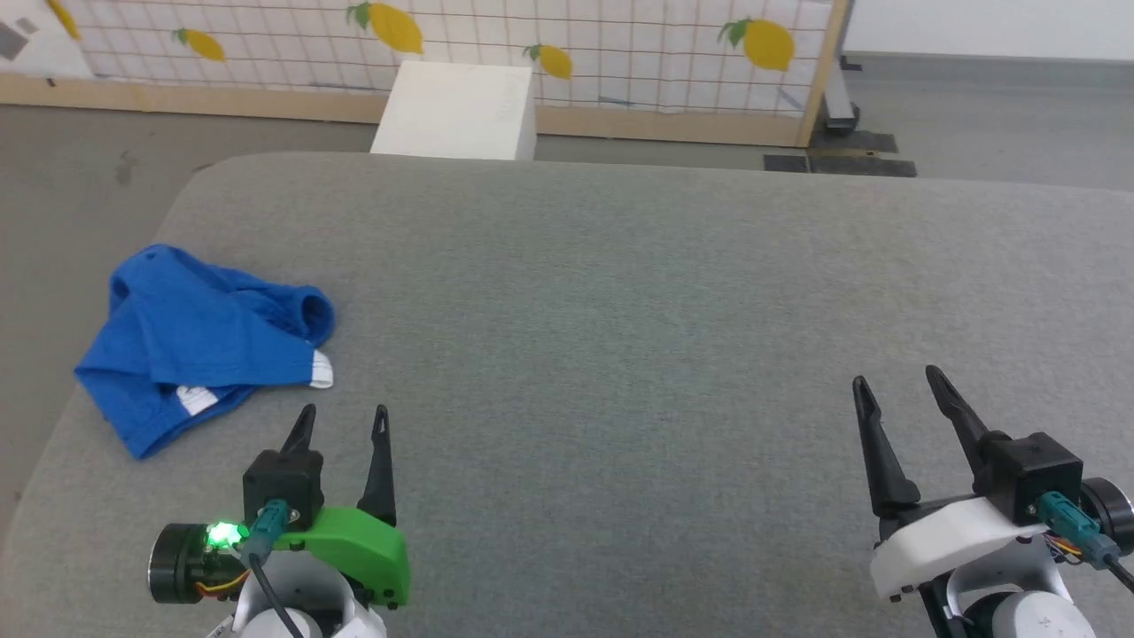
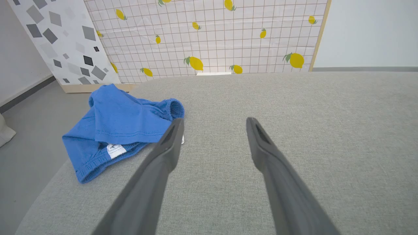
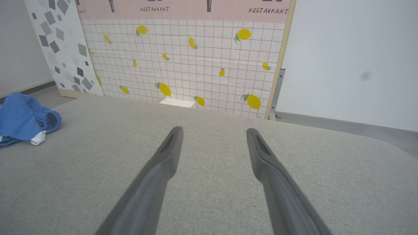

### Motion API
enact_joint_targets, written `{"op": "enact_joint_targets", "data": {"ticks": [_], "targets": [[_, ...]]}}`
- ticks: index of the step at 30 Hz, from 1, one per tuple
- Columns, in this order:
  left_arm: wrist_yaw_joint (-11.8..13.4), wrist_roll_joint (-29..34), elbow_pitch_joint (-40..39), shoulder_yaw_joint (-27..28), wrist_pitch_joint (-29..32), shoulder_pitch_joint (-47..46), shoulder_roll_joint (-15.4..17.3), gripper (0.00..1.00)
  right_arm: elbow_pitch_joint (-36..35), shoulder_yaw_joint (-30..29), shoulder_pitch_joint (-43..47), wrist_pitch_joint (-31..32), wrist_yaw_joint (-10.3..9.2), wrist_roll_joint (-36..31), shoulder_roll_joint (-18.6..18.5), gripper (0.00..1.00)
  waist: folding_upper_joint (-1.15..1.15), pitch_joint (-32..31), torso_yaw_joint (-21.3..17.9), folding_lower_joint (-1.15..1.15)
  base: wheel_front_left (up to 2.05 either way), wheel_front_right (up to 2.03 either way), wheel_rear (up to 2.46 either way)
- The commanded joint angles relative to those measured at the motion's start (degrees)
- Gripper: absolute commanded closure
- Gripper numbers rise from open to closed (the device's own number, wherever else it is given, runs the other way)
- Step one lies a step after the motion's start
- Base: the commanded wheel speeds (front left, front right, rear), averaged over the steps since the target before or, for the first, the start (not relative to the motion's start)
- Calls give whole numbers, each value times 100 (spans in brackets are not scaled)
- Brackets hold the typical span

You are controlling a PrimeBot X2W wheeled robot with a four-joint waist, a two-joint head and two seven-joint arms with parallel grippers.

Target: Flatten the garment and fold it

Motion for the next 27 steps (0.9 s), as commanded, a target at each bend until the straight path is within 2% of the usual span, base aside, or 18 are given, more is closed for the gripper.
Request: {"op": "enact_joint_targets", "data": {"ticks": [1, 12, 27], "targets": [[40, -33, 18, -11, -15, -102, 59, 0, -22, 9, -6, -43, -7, 55, 15, 0, 0, -23, 133, 0, 0, 0, 0], [127, -9, 83, -71, 0, -126, 201, 0, 6, 153, 81, -71, -8, 214, 17, 0, 0, -153, 777, 0, 0, 0, 0], [281, 47, 168, -232, -6, -224, 338, 0, -62, 342, 284, -39, -9, 407, 19, 0, 0, -252, 1865, 0, 0, 0, 0]]}}
